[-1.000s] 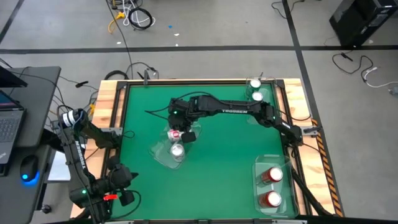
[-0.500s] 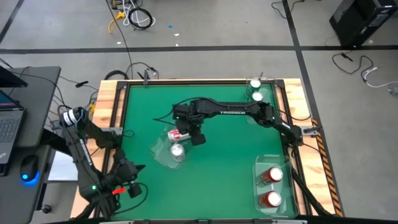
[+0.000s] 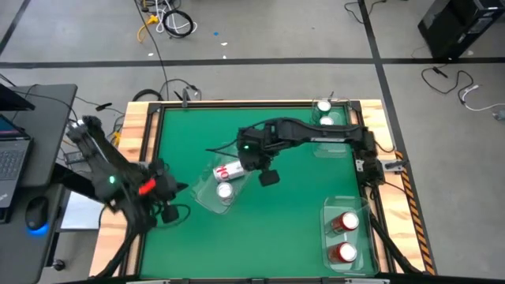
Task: Sort soda cans
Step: Put the red/white soda can into the left transparent bin
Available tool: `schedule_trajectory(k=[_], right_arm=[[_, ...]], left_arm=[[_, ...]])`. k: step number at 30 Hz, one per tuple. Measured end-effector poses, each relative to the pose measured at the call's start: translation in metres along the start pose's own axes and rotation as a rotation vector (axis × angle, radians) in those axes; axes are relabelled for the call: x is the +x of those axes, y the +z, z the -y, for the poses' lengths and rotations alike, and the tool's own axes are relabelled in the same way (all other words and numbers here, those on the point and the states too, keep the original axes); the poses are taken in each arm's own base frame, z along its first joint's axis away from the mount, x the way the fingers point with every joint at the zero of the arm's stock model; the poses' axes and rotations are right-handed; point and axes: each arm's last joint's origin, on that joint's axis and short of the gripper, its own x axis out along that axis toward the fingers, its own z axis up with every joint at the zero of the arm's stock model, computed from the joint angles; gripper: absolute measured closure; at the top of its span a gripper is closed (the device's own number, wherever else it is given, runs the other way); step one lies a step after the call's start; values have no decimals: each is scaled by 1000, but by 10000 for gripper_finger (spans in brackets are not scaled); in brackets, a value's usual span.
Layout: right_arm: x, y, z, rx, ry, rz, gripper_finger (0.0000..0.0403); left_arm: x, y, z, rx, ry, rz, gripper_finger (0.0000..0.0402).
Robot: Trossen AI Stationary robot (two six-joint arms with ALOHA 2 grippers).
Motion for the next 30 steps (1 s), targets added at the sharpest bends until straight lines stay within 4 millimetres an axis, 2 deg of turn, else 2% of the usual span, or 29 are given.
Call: schedule_trajectory(k=[7,11,17,23,30], right_arm=[[9,-38,-11,89,-39,147,403],[24,-63,-18,154,-56,253,403],[28,-92,-28,211,-72,394,403],[24,-113,-34,249,-92,448,403],[26,-124,-38,277,-91,466,403]], left_arm=[[14,23,-36,49,-84,-162,401],[31,32,-49,112,-114,-264,401],[67,46,-72,168,-173,-299,401],[110,29,-105,192,-228,-368,401],[144,6,-113,430,-312,-297,401]])
